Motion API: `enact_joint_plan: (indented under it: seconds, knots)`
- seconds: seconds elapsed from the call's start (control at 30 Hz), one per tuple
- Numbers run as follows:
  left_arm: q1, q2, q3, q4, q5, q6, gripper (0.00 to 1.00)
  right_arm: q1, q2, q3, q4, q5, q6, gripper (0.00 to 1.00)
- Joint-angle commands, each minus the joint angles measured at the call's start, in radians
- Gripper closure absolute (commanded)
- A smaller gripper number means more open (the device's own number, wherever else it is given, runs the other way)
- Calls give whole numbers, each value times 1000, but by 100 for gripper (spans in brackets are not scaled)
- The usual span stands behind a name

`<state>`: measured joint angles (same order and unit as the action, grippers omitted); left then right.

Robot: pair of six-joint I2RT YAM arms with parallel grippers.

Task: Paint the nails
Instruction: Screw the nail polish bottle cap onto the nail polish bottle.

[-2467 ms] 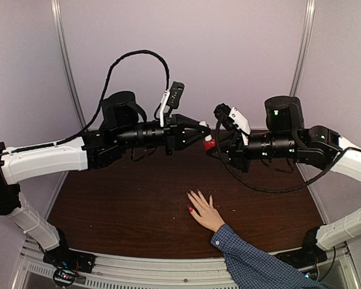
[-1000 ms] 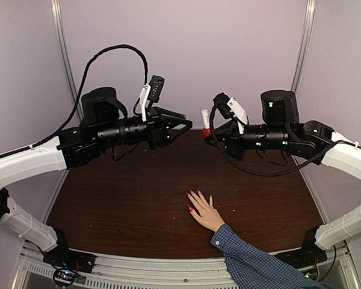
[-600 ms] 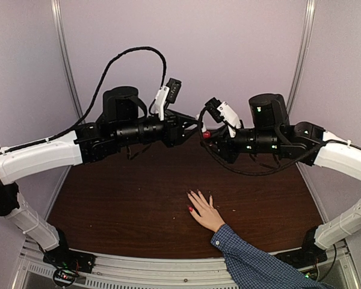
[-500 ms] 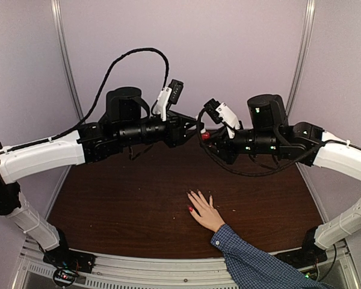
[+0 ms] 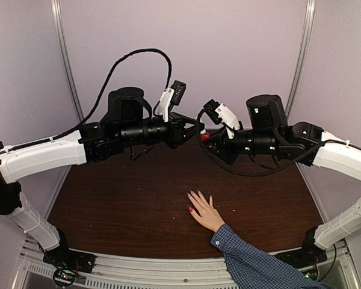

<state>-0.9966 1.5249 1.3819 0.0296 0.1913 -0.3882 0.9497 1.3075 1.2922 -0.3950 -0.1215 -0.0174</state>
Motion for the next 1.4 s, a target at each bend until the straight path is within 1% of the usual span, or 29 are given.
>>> enact_joint_plan:
  seconds: [0.0, 0.13, 0.4, 0.6, 0.73, 0.97, 1.03, 1.13, 1.27, 1.37]
  knots:
    - [-2, -6, 16, -8, 19, 13, 89, 6, -16, 50, 17, 4, -1, 100]
    - [-2, -24, -4, 2, 72, 33, 93, 2, -33, 52, 24, -76, -30, 100]
    - [-1, -40, -38, 49, 284, 72, 98, -24, -78, 27, 91, -302, -41, 100]
    - [-2, -29, -44, 82, 489, 89, 100, -41, -117, 4, 143, -493, -61, 100]
    - [-2, -25, -43, 99, 592, 96, 100, -43, -138, 4, 155, -592, -82, 100]
    - [-2, -3, -1, 50, 703, 120, 100, -47, -143, 14, 167, -706, -103, 100]
    - [-2, -3, 1, 48, 710, 122, 100, -51, -142, 16, 166, -713, -100, 100]
    - [0, -14, -4, 44, 682, 126, 99, -58, -141, 12, 162, -696, -96, 100]
    - [1, -48, -15, 43, 599, 127, 83, -60, -139, 9, 143, -612, -93, 100]
    - [2, -91, -29, 29, 453, 121, 73, -62, -124, 20, 99, -507, -95, 100]
